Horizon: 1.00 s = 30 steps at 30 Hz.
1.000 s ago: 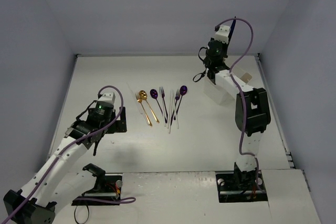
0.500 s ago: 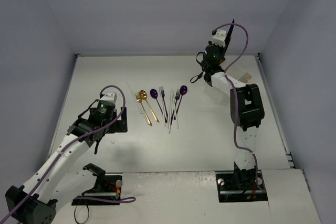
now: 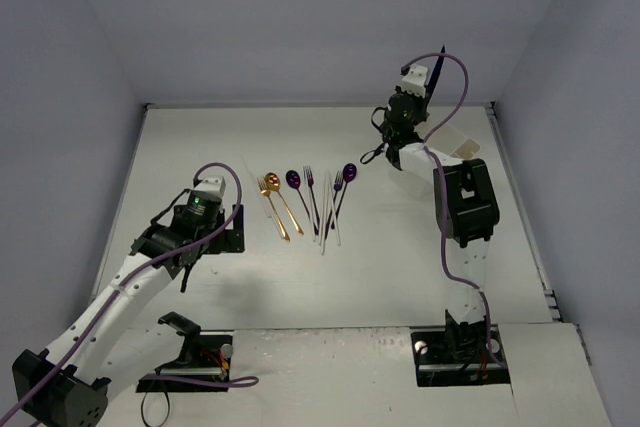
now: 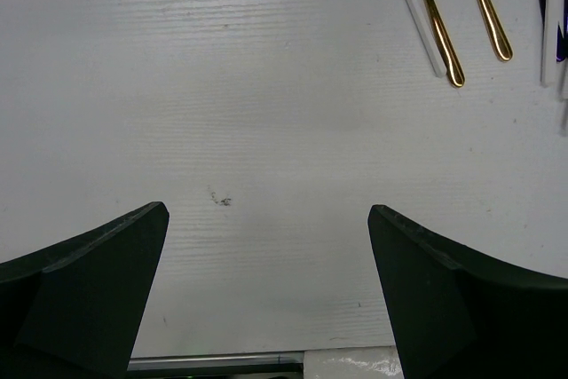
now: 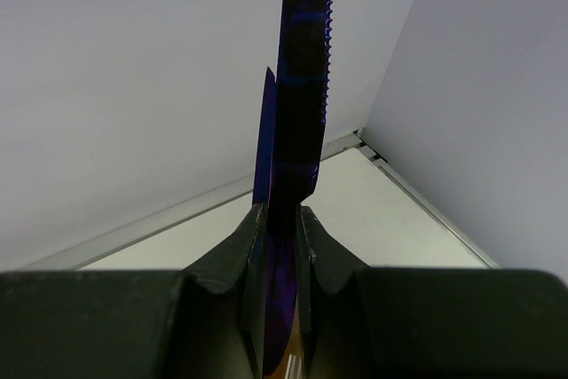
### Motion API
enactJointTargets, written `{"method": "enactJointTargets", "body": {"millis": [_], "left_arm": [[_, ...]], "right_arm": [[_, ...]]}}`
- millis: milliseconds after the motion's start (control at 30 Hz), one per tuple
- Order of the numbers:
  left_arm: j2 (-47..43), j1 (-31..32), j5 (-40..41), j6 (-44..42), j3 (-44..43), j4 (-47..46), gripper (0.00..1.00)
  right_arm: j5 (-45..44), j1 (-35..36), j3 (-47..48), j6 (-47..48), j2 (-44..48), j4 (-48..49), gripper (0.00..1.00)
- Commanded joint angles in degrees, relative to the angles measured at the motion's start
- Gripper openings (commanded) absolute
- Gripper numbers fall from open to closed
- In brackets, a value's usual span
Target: Sort the eating utensils into containers
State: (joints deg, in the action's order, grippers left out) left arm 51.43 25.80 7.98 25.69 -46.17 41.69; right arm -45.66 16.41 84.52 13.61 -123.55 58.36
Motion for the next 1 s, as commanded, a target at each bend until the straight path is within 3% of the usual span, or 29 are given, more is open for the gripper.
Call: {"method": "enactJointTargets", "body": {"millis": [0,133,267,333,433,667,800,967], "left_arm": [[0.4,-0.23,-0.56,-0.99,-0.59,-2.43,0.95],[0.33,-0.23,-1.13,-1.1,-0.59,-2.59,0.95],[0.29,-0.23,-1.35,-1.22,-0.59,-2.67,0.95],[0.23,-0.23,-1.41,-1.26,-0.59,-2.67,0.95],[-0.1,-0.23,-1.57,-1.26,-0.59,-2.73,0.95],[-0.01,-0.23,-2.19,-1.26,-0.59,-3.28,0.95],[-0.27,-0.23,-2.45,-1.18,-0.59,-3.36,0.95],[-0.39,-0.31,-2.74,-1.05,-0.55,-3.49,0.95]], "right_arm": [[-3.84,1.44,-1.25,0.14,1.43,8.92,0.0],[-4.84,2.25,-2.81,-0.27,1.63,9.14,0.01],[-6.07,3.15,-3.4,-0.51,1.51,9.14,0.22],[-6.85,3.51,-3.49,-0.53,1.49,9.14,0.27],[-7.68,4.0,-3.69,-0.67,2.35,8.8,0.44],[-9.53,6.7,-4.19,-2.11,9.74,2.38,0.63],[-5.62,7.83,-4.12,-8.45,17.32,-10.76,0.73],[7.18,8.61,-0.68,-21.96,25.93,-39.97,0.77]]}}
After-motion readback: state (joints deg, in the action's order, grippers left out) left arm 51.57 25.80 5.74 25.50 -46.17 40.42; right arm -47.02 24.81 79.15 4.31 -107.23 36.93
